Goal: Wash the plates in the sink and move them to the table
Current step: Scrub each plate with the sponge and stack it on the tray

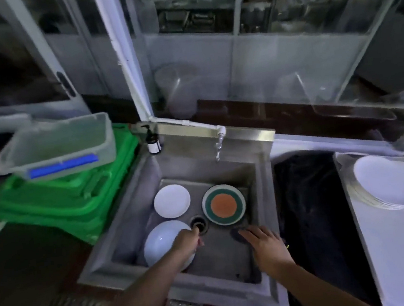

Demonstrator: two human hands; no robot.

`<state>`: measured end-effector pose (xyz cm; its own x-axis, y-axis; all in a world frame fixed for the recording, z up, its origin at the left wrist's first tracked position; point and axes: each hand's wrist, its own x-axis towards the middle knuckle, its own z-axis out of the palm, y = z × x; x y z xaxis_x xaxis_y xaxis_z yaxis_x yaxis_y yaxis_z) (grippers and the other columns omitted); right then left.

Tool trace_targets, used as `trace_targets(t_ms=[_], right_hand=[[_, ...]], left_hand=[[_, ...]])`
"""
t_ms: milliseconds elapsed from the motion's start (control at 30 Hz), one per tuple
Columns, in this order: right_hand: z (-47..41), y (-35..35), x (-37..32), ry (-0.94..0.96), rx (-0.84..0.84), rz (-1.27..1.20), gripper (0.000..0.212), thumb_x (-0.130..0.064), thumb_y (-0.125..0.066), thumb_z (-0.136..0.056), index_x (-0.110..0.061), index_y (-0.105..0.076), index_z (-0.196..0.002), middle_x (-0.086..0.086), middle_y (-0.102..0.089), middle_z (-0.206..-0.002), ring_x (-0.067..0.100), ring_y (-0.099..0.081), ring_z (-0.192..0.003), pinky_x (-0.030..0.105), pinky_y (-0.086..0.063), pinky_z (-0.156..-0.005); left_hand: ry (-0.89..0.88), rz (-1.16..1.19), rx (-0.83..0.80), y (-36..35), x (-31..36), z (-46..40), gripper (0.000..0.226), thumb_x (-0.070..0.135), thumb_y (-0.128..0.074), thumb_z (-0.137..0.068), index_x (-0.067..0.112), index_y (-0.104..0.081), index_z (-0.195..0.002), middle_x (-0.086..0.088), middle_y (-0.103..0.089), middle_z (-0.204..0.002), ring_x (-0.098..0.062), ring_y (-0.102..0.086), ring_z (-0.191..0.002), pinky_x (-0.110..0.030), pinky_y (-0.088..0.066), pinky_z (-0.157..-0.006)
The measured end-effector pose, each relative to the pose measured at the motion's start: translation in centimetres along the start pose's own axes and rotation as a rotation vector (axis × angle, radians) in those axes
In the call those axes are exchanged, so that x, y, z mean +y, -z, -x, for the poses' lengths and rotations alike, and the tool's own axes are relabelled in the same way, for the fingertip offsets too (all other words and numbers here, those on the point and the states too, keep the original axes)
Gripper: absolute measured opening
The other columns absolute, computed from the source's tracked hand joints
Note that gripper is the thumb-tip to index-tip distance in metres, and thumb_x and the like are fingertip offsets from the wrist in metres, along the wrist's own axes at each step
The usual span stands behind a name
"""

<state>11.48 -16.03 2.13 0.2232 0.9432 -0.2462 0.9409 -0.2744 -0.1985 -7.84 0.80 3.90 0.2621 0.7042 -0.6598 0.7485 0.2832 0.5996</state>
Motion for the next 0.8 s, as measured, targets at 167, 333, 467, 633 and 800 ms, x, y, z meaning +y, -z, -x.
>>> trace_targets(t_ms=[167, 333, 467, 633, 800], right_hand=[[-3.4, -0.5, -5.1, 0.081, -0.074, 0.014, 0.068, -0.008, -0.048, -0.096, -0.034, -0.032, -0.156, -0.005, -0.037, -0.156, 0.029, -0.035, -0.142, 0.045, -0.035, -0.113], [-5.9, -1.8, -6.5, 0.115, -0.131, -0.005, 0.064, -0.013, -0.046, -0.096, -0.035, -0.033, -0.155, -0.005, -0.040, -0.154, 0.028, -0.036, -0.140, 0.044, -0.035, -0.112], [-8.7, -2.8, -5.9, 0.109, -0.140, -0.078, 0.061, -0.015, -0.047, -0.095, -0.036, -0.039, -0.152, -0.005, -0.049, -0.147, 0.029, -0.045, -0.132, 0.042, -0.039, -0.107], [-12.2, -3.8, -5.9, 0.067, -0.149, -0.132, 0.062, -0.014, -0.046, -0.096, -0.038, -0.036, -0.152, -0.010, -0.046, -0.149, 0.024, -0.044, -0.133, 0.039, -0.037, -0.107], [-15.8, -5.7, -6.0, 0.017, -0.181, -0.133, 0.067, -0.010, -0.052, -0.088, -0.036, -0.043, -0.149, -0.008, -0.052, -0.142, 0.027, -0.050, -0.125, 0.041, -0.040, -0.104]], left_hand=[[0.056, -0.042, 0.050, 4.6, -4.4, -1.7, 0.044, 0.026, -0.043, -0.106, 0.008, -0.075, -0.082, -0.004, -0.066, -0.075, -0.018, -0.059, -0.069, -0.029, -0.049, -0.077], [-0.020, -0.388, -0.012, 6.8, -6.7, -3.5, 0.037, 0.018, -0.044, -0.107, 0.006, -0.057, -0.140, -0.017, -0.057, -0.142, -0.030, -0.050, -0.134, -0.038, -0.040, -0.111], [0.178, -0.294, 0.011, 7.3, -6.3, -5.2, 0.036, 0.016, -0.054, -0.102, 0.004, -0.064, -0.134, -0.006, -0.068, -0.122, -0.004, -0.051, -0.075, -0.017, -0.043, -0.070], [0.121, -0.430, -0.030, 9.4, -7.1, -8.0, 0.030, 0.002, -0.048, -0.101, -0.004, -0.061, -0.127, -0.021, -0.059, -0.134, -0.035, -0.059, -0.123, -0.042, -0.048, -0.102], [0.087, -0.497, 0.030, 10.5, -7.7, -13.8, 0.029, 0.002, -0.045, -0.101, -0.002, -0.064, -0.122, -0.017, -0.063, -0.129, -0.031, -0.061, -0.119, -0.039, -0.051, -0.100]])
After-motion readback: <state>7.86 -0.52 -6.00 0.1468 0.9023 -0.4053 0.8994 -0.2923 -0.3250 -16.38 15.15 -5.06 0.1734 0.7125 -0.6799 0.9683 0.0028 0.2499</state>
